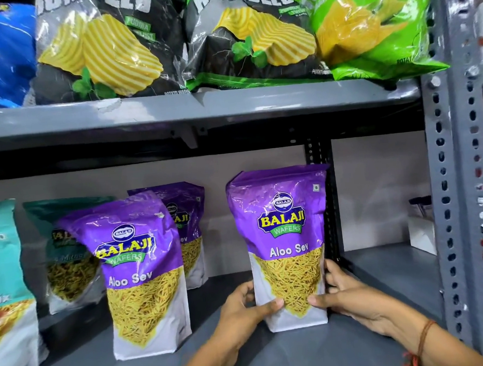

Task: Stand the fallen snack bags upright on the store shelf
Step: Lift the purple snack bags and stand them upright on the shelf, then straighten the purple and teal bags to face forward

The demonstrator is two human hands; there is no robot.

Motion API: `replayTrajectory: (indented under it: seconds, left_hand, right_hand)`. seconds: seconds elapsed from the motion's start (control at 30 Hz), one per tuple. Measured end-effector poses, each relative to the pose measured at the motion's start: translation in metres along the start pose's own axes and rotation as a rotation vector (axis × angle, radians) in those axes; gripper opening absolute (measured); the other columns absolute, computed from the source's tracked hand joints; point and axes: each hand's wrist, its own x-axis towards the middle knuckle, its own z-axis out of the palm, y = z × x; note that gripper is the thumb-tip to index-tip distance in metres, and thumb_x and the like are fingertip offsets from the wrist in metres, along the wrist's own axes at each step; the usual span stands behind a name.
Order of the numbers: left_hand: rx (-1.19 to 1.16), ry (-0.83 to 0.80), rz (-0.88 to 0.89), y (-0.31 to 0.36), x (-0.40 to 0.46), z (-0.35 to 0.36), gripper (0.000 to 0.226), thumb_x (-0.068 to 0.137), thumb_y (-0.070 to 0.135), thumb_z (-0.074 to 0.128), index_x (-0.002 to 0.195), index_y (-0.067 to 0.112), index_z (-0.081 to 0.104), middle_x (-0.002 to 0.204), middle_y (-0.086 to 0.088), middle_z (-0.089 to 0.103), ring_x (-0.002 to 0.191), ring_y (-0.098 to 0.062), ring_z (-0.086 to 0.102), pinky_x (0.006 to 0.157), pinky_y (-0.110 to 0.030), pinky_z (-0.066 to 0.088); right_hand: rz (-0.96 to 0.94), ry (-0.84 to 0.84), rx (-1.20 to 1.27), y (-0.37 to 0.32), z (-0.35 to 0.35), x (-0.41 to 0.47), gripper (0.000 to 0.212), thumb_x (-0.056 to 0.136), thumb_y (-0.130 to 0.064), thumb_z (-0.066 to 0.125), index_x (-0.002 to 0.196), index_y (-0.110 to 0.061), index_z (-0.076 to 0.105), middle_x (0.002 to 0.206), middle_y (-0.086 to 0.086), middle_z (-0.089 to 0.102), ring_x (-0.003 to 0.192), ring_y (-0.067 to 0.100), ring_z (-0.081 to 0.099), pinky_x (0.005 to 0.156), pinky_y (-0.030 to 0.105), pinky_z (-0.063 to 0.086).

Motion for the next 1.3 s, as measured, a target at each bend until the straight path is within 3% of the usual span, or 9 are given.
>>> replayTrajectory:
  seconds: [0.17, 0.3, 0.47, 0.57, 0.63, 0.8, 0.93, 1.1, 1.3]
  left_hand:
    - [0.12, 0.185, 0.173, 0.022, -0.019, 0.004, 0.074, 0.062, 0.03, 0.088, 0.128, 0.027, 0.054, 0.12, 0.016, 0.062, 0.106, 0.003, 0.06, 0.093, -0.017, 0.046]
    - [0.157, 0.457, 0.534, 0.054, -0.056, -0.05, 0.056, 0.073, 0.034, 0.08, 0.125, 0.027, 0.06, 0.127, 0.013, 0.065, 0.117, 0.001, 0.06, 0.102, -0.02, 0.047]
    - [0.228, 0.766, 0.754, 0.067, -0.078, -0.149, 0.039, 0.075, 0.044, 0.071, 0.107, 0.029, 0.055, 0.108, 0.008, 0.062, 0.1, -0.01, 0.061, 0.089, -0.026, 0.049]
    - [0.162, 0.802, 0.622, 0.042, -0.073, -0.175, 0.065, 0.063, 0.056, 0.073, 0.116, 0.037, 0.04, 0.118, 0.001, 0.049, 0.1, -0.013, 0.055, 0.087, -0.024, 0.048]
    - [0.19, 0.7, 0.451, 0.017, -0.067, -0.196, 0.092, 0.049, 0.06, 0.079, 0.127, 0.037, 0.034, 0.127, 0.001, 0.047, 0.107, -0.012, 0.054, 0.091, -0.026, 0.046]
    - [0.186, 0.095, 0.005, -0.028, -0.046, -0.26, 0.154, 0.024, 0.047, 0.093, 0.153, 0.022, 0.014, 0.145, -0.015, 0.046, 0.131, -0.024, 0.051, 0.111, -0.045, 0.041]
    - [0.197, -0.032, 0.024, -0.04, -0.032, -0.269, 0.12, 0.034, 0.042, 0.096, 0.139, 0.019, 0.042, 0.113, 0.009, 0.075, 0.104, -0.008, 0.072, 0.088, -0.028, 0.057]
    - [0.203, 0.022, 0.049, -0.031, -0.038, -0.255, 0.075, 0.044, 0.034, 0.091, 0.112, 0.033, 0.058, 0.094, 0.017, 0.079, 0.089, 0.0, 0.074, 0.082, -0.023, 0.058]
    - [0.289, 0.022, 0.037, -0.019, -0.048, -0.228, 0.073, 0.049, 0.046, 0.086, 0.115, 0.038, 0.056, 0.103, 0.02, 0.074, 0.097, 0.001, 0.07, 0.088, -0.023, 0.056]
  right_hand:
    - [-0.233, 0.389, -0.269, -0.025, 0.028, -0.019, 0.119, 0.06, -0.032, 0.087, 0.151, -0.031, 0.01, 0.154, -0.009, 0.03, 0.137, 0.004, 0.031, 0.111, 0.027, 0.026]
    - [-0.58, 0.661, -0.605, -0.046, 0.108, -0.027, 0.102, 0.067, -0.037, 0.086, 0.147, -0.031, 0.023, 0.15, -0.009, 0.035, 0.138, 0.008, 0.031, 0.114, 0.035, 0.028]
    - [-0.735, 0.51, -0.741, -0.054, 0.2, 0.002, 0.082, 0.072, -0.042, 0.078, 0.141, -0.034, 0.034, 0.141, -0.019, 0.038, 0.13, -0.008, 0.031, 0.105, -0.001, 0.014]
    - [-0.563, 0.316, -0.733, -0.029, 0.202, 0.022, 0.086, 0.075, -0.045, 0.076, 0.145, -0.035, 0.027, 0.146, -0.018, 0.034, 0.135, -0.003, 0.029, 0.114, 0.018, 0.023]
    - [-0.362, 0.184, -0.707, -0.011, 0.201, 0.041, 0.094, 0.075, -0.045, 0.077, 0.148, -0.031, 0.019, 0.151, -0.011, 0.031, 0.137, 0.002, 0.03, 0.116, 0.027, 0.028]
    - [-0.092, -0.015, -0.64, 0.021, 0.232, 0.075, 0.099, 0.063, -0.049, 0.083, 0.139, -0.032, 0.022, 0.132, -0.025, 0.046, 0.124, -0.002, 0.047, 0.09, -0.004, 0.035]
    - [-0.072, 0.058, -0.613, 0.028, 0.246, 0.087, 0.097, 0.048, -0.055, 0.086, 0.128, -0.033, 0.037, 0.125, -0.02, 0.056, 0.117, -0.004, 0.053, 0.103, 0.026, 0.046]
    - [-0.028, 0.078, -0.571, 0.024, 0.244, 0.083, 0.109, 0.044, -0.051, 0.09, 0.135, -0.03, 0.033, 0.133, -0.016, 0.054, 0.123, 0.002, 0.051, 0.108, 0.029, 0.043]
    - [0.014, 0.068, -0.526, 0.02, 0.222, 0.07, 0.119, 0.044, -0.048, 0.092, 0.142, -0.028, 0.026, 0.136, -0.015, 0.054, 0.125, 0.003, 0.051, 0.107, 0.029, 0.042]
